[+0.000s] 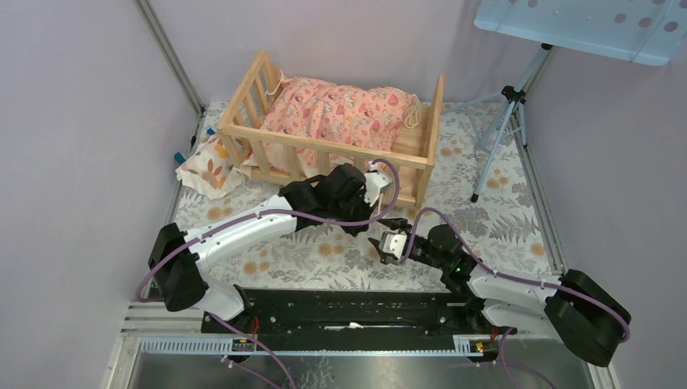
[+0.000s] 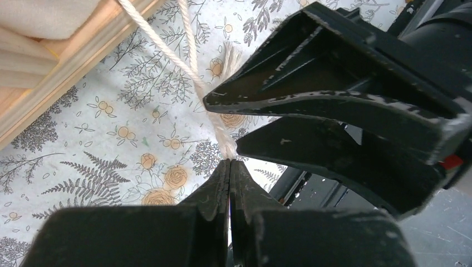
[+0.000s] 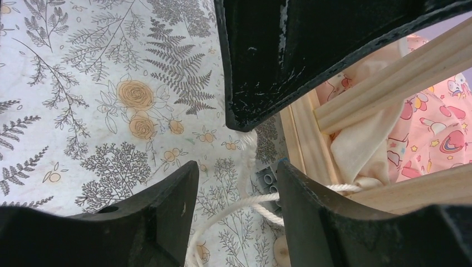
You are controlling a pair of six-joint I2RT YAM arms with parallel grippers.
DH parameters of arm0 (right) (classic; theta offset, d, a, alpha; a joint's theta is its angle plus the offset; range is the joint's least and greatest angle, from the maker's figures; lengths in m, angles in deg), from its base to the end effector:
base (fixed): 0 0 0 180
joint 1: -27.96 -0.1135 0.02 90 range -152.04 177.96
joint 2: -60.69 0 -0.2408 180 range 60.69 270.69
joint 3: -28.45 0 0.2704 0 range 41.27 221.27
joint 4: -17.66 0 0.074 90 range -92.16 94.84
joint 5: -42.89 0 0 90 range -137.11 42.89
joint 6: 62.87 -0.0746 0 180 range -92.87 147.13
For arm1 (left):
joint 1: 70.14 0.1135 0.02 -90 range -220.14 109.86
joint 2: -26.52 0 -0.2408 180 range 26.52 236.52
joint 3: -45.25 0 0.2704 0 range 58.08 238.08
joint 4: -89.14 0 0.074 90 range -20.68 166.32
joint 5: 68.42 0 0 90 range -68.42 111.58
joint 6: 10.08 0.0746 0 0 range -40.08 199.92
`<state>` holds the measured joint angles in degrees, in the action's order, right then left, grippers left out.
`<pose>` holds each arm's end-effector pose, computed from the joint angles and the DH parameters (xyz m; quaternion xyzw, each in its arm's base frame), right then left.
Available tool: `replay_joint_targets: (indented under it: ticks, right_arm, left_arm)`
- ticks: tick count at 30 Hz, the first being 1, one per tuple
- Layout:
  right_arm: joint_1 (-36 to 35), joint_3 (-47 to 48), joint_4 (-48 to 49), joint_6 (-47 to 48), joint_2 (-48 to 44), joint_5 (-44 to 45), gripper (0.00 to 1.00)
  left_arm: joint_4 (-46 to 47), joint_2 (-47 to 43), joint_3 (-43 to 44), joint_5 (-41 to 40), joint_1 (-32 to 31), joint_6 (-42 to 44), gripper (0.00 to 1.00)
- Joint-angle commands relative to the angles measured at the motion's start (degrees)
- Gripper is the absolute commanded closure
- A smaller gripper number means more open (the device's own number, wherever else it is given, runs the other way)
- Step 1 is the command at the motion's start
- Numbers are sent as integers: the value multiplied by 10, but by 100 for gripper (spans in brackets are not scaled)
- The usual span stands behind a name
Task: Set up the pet bed
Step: Tie the ropes to the bed frame.
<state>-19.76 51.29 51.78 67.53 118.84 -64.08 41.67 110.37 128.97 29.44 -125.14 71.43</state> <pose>0.1581 0.2062 0.1587 -0.5656 0.4360 0.1494 0.6839 0.2006 -0.3043 0.2431 0.3900 0.8448 -0.2442 0.2732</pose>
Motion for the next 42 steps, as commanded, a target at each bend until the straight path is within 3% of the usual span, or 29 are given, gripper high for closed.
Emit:
replay_joint_targets:
  ticks: [1,15,23,32,38,40,42]
  right_arm:
    - [0,24,81,9,36,14,40]
    - [9,32,167,-33,126,27,58]
    - [12,22,164,-38,133,28,57]
    - [15,18,168,-42,139,27,63]
    - [15,21,162,-47,139,24,75]
    - [15,21,161,-56,136,25,85]
    - [16,26,161,-70,132,30,100]
  left_arm:
    - [-14,2,33,23,4,19,100]
    - [-20,-4,41,29,5,17,100]
    - [-7,-16,41,30,7,11,100]
    - [-7,-24,46,27,10,9,100]
    - [3,-32,43,20,14,6,100]
    - [17,-38,36,16,16,-2,100]
    - [48,-50,22,9,16,-22,92]
